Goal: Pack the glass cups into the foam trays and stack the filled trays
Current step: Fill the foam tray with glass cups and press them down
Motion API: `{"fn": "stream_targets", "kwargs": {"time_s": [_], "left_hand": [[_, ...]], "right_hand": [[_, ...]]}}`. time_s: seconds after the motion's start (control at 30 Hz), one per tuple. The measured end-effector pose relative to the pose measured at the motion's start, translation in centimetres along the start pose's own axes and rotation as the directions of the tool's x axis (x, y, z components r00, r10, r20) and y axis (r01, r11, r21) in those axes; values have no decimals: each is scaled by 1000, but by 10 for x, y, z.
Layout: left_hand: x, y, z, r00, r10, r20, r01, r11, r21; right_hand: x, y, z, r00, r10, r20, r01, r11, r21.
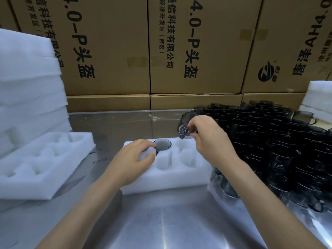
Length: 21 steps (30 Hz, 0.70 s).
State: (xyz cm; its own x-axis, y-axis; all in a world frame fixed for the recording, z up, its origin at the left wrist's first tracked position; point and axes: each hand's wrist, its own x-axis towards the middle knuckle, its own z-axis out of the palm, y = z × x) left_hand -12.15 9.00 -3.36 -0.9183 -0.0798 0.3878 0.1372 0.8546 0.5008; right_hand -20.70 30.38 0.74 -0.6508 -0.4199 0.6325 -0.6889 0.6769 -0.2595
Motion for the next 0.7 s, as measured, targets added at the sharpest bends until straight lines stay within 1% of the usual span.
{"fn": "stream_targets", "kwargs": {"time_s": [0.1, 0.17, 0.23, 0.33, 0.4, 0.47, 0.57, 0.7], "left_hand": [[0, 4, -2, 997, 64, -33, -60, 992, 115], [0, 8, -5, 994, 103, -44, -95, 982, 163], [1, 13, -5, 992, 117, -53, -107, 979, 173], [6, 22, -2, 993, 100, -59, -94, 989, 112], [13, 29, 3, 996, 93, -19, -92, 995, 49], [20, 35, 8, 993, 112, 36, -112, 994, -11], [27, 40, 15, 985, 144, 97, -135, 987, -91], [28, 39, 22, 977, 125, 172, -105, 987, -124]], "right_hand": [[-5, 0, 12, 995, -76, 62, 81, 994, -79], [-5, 0, 15, 993, -106, 53, 111, 989, -102], [-5, 0, 16, 988, -146, 45, 151, 978, -142], [-5, 4, 19, 983, -175, 52, 182, 958, -223], [-6, 8, 19, 987, -158, 37, 162, 953, -256], [-6, 9, 19, 986, -156, 53, 165, 949, -268], [-6, 9, 22, 979, -180, 99, 199, 953, -227], [-6, 10, 27, 984, -98, 147, 121, 981, -153]]}}
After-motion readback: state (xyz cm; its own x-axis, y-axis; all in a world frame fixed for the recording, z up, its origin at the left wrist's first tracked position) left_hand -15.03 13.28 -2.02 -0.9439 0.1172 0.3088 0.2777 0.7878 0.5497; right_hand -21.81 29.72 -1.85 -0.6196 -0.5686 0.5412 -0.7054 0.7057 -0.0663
